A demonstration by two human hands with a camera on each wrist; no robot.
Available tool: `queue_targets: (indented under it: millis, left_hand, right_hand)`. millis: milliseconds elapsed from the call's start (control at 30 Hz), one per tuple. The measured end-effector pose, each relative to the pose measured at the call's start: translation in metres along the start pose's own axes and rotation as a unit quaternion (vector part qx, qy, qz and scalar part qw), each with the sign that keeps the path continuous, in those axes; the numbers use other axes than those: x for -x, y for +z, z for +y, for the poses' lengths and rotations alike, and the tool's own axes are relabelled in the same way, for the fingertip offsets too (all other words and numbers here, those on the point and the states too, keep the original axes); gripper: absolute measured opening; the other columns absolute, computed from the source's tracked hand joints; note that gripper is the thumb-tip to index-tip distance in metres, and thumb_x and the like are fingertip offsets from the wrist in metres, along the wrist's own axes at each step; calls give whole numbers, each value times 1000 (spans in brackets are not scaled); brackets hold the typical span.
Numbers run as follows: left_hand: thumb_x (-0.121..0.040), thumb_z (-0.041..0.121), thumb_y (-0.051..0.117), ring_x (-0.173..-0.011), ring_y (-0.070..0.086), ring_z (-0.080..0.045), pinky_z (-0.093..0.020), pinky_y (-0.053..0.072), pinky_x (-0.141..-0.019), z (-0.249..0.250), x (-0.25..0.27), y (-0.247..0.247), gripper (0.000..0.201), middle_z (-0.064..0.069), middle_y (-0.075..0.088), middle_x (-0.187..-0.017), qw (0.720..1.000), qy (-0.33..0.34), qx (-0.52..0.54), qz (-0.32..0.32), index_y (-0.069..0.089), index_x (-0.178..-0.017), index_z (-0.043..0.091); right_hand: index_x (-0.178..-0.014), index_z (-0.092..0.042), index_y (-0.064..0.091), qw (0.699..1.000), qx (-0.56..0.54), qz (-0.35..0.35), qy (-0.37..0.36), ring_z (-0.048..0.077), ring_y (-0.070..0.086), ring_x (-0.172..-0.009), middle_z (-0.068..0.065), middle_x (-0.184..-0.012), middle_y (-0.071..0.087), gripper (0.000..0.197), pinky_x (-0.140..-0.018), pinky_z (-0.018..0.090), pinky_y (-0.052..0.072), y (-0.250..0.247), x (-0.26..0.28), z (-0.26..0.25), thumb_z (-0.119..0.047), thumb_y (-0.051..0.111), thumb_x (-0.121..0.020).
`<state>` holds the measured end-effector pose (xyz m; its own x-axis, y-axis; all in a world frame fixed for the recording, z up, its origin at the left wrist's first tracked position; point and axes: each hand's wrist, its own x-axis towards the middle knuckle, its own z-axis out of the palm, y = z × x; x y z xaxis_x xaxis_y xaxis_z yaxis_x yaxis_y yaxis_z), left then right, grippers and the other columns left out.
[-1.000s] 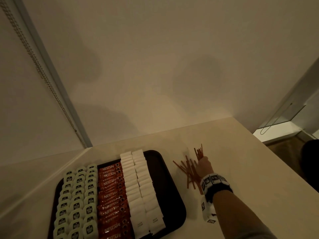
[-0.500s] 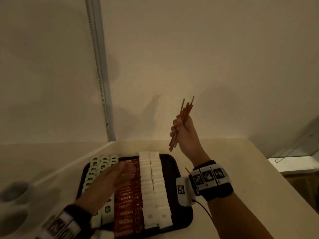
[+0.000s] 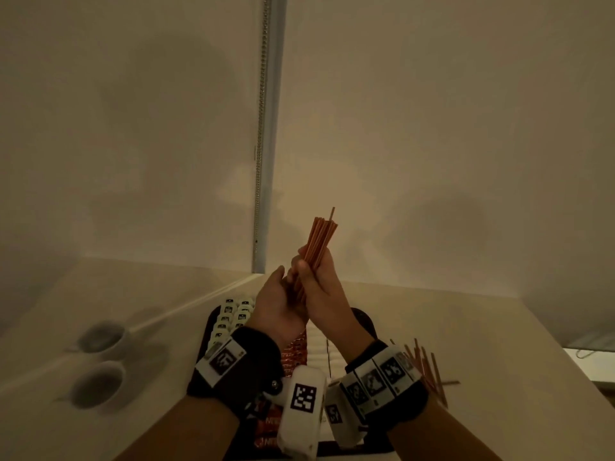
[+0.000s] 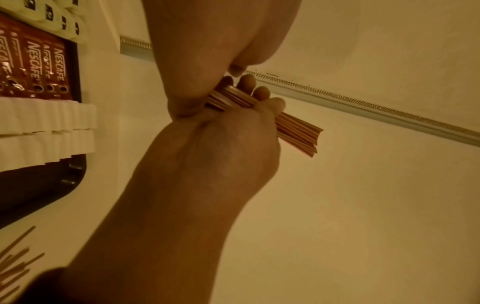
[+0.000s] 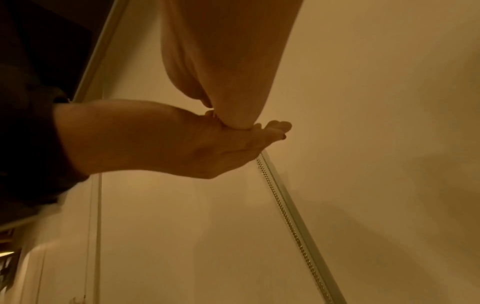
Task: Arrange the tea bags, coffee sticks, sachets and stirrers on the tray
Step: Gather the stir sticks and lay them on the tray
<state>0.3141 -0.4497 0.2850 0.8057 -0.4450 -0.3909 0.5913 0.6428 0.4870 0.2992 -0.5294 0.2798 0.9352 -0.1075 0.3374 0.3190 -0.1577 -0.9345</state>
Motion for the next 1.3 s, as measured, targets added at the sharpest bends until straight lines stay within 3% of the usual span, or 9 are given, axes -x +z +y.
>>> queue_targets:
  millis: [200, 367, 500, 567, 633, 767, 900, 1133, 1300]
  left_hand:
    - [-87, 63, 41, -114, 59, -18, -35, 45, -95, 7, 9, -6, 59, -7, 68, -118, 989, 36, -130, -67, 65, -118, 18]
    - [-85, 36, 58, -95, 64, 4, -7, 48, -70, 19, 15, 2, 30, 9, 67, -110, 902, 205, -370, -83, 63, -112, 22]
    - [-98, 34, 43, -95, 65, 1, -12, 51, -65, 29, 11, -2, 29, 6, 69, -110, 882, 195, -419, -87, 66, -107, 20]
    - [-100, 33, 39, -99, 65, -8, -15, 51, -64, 29, 9, -4, 34, -1, 69, -106, 889, 186, -411, -83, 67, -109, 16]
    - [-102, 30, 37, -103, 64, -18, -23, 54, -67, 29, 10, -2, 34, -8, 69, -108, 917, 171, -352, -82, 66, -104, 12]
    - [-102, 20, 38, -90, 65, -27, -35, 55, -80, 44, 14, 1, 25, -11, 66, -83, 968, 113, -207, -84, 53, -85, 8]
    - [-98, 21, 44, -48, 44, -11, -26, 48, -53, 47, 25, 7, 23, 3, 42, -56, 960, -7, -253, -119, 48, -76, 16]
    - [-100, 17, 41, -45, 40, -9, -20, 41, -44, 41, 33, 12, 25, 0, 43, -57, 960, -64, -256, -91, 53, -79, 10]
    - [-99, 10, 36, -45, 52, -9, -20, 45, -45, 41, 34, 11, 32, -2, 57, -54, 958, -57, -263, -98, 59, -76, 7]
  right_hand:
    - [-105, -27, 46, 999, 40, -30, -4, 1, 56, -81, -3, -92, 57, 14, -75, 22, 47, 3, 8, 0, -18, 38, -101]
    - [-131, -32, 35, 996, 1, -83, 18, 14, 51, -122, 6, -130, 51, 40, -103, 35, 43, 8, 14, 0, -33, 39, -91]
    - [-134, -27, 37, 990, -3, -124, 65, 11, 53, -74, 11, -91, 54, 34, -63, 19, 45, 0, 10, -11, -15, 32, -102]
    - [-130, -22, 41, 985, 11, -147, 95, 10, 52, -67, 10, -82, 54, 30, -59, 17, 45, -6, 10, -20, -15, 33, -102]
    - [-125, -17, 47, 975, 58, -182, 115, 12, 59, -76, 3, -86, 60, 26, -72, 25, 53, -16, 6, -24, -24, 38, -101]
    - [-108, -14, 58, 946, 291, -143, 0, 7, 59, -90, -3, -100, 62, 31, -79, 27, 49, -46, -15, -36, -40, 52, -92]
    - [-130, -19, 46, 955, 254, -121, -98, 5, 45, -119, -5, -127, 47, 57, -99, 26, 42, -54, -32, -52, -42, 65, -82]
    - [-149, -19, 9, 836, 423, -343, -63, 14, 6, -140, 1, -150, 9, 134, -113, 30, 19, -37, -24, -59, -46, 89, -45]
    - [-147, -13, 16, 809, 472, -338, -89, 21, 5, -139, 8, -147, 10, 126, -110, 39, 34, -28, -21, -56, -46, 89, -49]
